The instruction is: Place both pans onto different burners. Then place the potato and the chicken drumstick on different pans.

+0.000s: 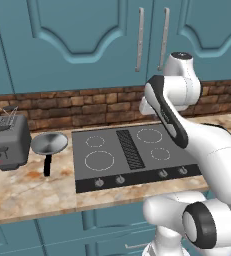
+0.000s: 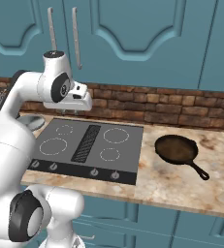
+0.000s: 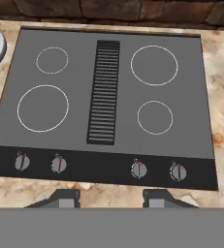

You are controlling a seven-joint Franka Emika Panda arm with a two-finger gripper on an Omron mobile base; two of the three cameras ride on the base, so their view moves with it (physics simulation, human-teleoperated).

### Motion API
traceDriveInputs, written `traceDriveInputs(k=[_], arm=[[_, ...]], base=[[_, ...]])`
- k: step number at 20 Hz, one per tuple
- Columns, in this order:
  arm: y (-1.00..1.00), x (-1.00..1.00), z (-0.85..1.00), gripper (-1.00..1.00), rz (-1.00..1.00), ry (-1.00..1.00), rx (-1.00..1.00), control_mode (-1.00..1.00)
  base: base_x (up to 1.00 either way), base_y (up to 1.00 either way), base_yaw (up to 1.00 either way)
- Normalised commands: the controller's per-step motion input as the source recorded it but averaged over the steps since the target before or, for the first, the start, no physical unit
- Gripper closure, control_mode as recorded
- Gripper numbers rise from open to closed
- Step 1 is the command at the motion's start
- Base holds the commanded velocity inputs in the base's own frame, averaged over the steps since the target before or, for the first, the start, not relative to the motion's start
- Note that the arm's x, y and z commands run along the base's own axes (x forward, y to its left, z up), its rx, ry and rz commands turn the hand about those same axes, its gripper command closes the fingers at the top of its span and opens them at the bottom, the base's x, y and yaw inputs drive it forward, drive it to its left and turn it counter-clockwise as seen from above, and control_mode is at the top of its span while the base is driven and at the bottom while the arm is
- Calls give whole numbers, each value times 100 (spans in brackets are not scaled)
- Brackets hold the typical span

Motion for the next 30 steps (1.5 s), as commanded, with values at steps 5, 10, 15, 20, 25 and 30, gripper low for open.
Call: traceDriveInputs(k=[5,10,15,20,25,30], arm=[[0,-21,-11,-100,0,0,1,-100],[0,-49,-26,-100,0,0,1,-100],[0,-44,-37,-100,0,-1,0,-100],[-14,-32,-27,-100,1,-3,-5,-100],[-32,-15,-18,-100,4,-1,-4,-100],[-48,0,-20,-100,1,0,0,-100]], base=[[0,0,0],[0,0,0],[0,0,0],[0,0,0],[0,0,0],[0,0,0]])
